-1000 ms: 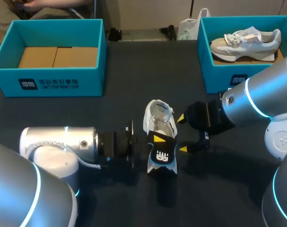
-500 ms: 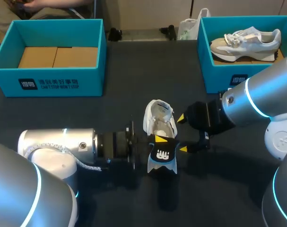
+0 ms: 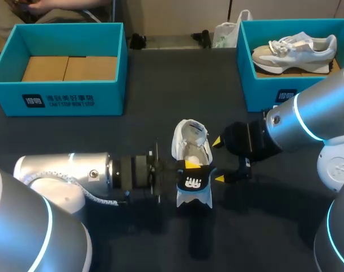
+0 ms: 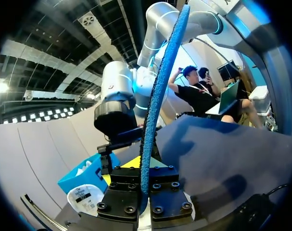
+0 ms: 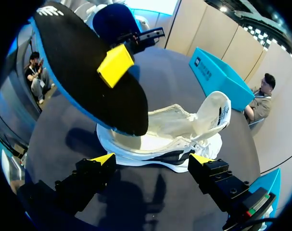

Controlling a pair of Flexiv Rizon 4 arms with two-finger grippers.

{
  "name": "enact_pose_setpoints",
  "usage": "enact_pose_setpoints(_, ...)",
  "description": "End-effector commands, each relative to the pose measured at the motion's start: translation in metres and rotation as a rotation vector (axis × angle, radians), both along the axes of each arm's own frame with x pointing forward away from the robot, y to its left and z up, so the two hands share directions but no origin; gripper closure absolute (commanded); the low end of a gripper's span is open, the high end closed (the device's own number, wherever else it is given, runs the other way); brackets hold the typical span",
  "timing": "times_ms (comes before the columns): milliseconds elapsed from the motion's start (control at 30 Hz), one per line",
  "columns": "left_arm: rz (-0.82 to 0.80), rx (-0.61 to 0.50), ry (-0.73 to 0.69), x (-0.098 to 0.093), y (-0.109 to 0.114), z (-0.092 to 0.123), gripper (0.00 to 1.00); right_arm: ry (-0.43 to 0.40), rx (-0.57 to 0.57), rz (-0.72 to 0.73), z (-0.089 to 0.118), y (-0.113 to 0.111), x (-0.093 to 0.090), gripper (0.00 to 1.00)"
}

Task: Take the shoe out of the shoebox, open the shoe tongue, remove and reinsert the insole, then place the shoe into the shoebox

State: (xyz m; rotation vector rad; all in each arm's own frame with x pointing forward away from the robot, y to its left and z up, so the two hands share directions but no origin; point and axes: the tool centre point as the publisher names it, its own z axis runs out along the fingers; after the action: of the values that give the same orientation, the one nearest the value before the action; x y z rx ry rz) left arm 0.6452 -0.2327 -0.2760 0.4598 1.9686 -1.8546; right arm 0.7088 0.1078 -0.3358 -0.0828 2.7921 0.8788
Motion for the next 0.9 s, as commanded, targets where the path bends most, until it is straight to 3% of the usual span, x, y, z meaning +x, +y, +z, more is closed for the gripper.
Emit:
enact_pose_setpoints(33, -0.01, -0.011, -0.003, -0.002, -0.001, 0.001, 1.0, -0.002, -0.001, -0.001, 0.0, 0.001, -0.001, 0.0)
enact_pose_setpoints(533, -0.047, -0.012, -0.005, -0.007, -0.014, 0.001, 1.0, -0.002, -0.001, -0.001, 0.0, 0.001, -0.001, 0.0)
enact_pose_setpoints(900, -0.062, -0.025, -0.027, 0.001, -0.018, -0.022, 1.0, -0.002, -0.001, -0.001, 0.0, 0.001, -0.001, 0.0)
